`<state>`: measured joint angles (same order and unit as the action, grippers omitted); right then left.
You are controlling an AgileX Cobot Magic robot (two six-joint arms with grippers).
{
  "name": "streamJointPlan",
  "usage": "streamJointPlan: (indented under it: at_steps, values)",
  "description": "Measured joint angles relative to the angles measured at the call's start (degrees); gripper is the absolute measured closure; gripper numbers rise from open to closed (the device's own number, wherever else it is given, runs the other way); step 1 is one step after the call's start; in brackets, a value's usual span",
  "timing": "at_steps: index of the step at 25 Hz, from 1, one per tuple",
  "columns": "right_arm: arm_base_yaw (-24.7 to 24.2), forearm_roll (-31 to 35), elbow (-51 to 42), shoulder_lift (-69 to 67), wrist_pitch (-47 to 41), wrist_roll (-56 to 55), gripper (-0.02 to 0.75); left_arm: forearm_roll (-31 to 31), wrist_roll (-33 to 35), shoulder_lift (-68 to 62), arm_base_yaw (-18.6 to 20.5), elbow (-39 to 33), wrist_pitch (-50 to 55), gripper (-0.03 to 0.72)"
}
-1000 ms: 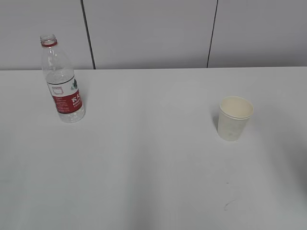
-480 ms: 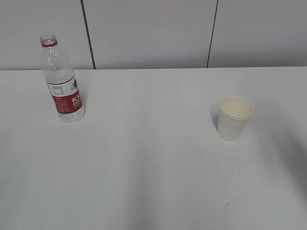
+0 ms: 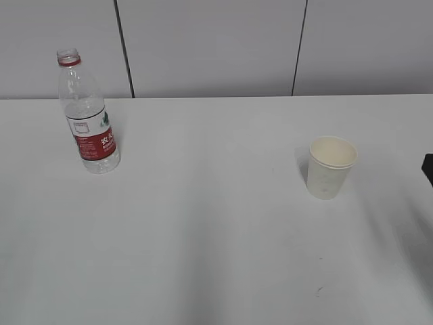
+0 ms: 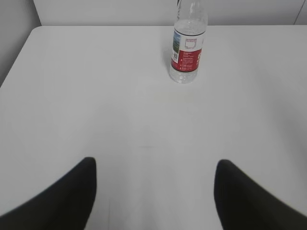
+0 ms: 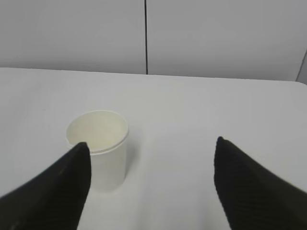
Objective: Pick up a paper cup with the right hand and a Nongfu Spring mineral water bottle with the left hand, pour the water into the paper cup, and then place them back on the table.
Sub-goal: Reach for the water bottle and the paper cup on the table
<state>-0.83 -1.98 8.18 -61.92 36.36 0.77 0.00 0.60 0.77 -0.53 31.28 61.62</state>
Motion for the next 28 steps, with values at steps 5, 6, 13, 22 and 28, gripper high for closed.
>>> streamJointPlan:
  at_steps: [5,6,13,22,28]
  values:
    - [0.0,-7.64,-0.27,-7.44,7.37,-3.35,0.111,0.0,0.0,0.0,0.0,0.0,0.0,0.225]
    - [0.0,-9.85,0.1,-9.28,8.43,-4.07,0.099,0.0,0.0,0.0,0.0,0.0,0.0,0.225]
    - [0.0,-15.21,2.44,-21.88,15.0,-5.32,0.085,0.0,0.0,0.0,0.0,0.0,0.0,0.225]
    - [0.0,-16.02,4.14,-39.55,27.34,-5.32,0.085,0.0,0.0,0.0,0.0,0.0,0.0,0.225]
    - [0.0,-16.02,7.83,-46.49,28.85,-3.34,0.085,0.0,0.0,0.0,0.0,0.0,0.0,0.225]
